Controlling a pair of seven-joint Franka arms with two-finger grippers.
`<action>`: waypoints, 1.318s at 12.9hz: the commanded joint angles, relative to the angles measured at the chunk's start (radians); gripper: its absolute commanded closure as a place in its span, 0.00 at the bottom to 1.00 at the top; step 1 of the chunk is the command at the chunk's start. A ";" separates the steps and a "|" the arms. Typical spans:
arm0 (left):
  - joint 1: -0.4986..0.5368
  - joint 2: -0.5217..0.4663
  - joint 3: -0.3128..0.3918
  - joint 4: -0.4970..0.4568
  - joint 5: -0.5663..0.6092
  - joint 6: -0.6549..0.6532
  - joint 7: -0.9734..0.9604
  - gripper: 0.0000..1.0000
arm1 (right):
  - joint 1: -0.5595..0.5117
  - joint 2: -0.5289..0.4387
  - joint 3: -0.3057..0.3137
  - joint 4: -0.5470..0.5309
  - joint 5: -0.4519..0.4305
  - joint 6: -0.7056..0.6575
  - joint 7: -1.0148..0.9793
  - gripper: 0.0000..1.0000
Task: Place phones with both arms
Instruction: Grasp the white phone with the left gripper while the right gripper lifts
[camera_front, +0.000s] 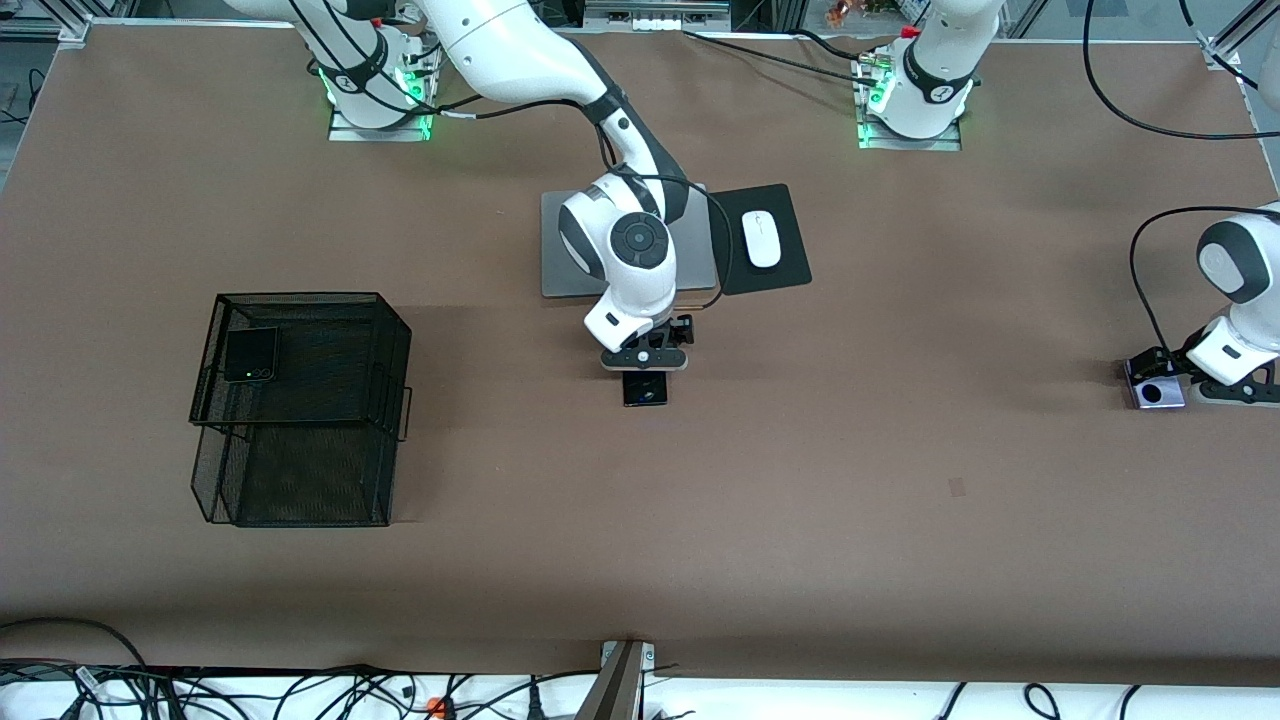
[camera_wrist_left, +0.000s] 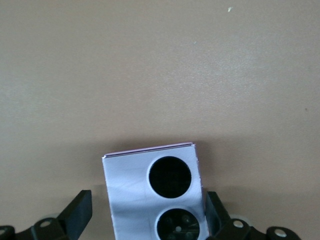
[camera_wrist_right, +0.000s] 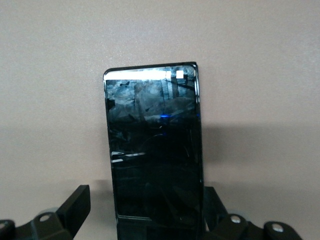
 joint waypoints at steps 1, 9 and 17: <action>0.019 -0.001 -0.017 -0.006 -0.007 0.007 0.008 0.00 | 0.003 0.009 0.002 -0.011 -0.008 0.025 -0.018 0.00; 0.017 0.013 -0.017 -0.003 -0.050 0.007 0.014 0.61 | -0.001 0.013 0.002 -0.012 0.004 0.041 -0.010 0.02; -0.018 -0.085 -0.064 0.090 -0.039 -0.243 0.011 0.73 | -0.011 0.013 0.002 -0.011 0.051 0.041 -0.001 0.01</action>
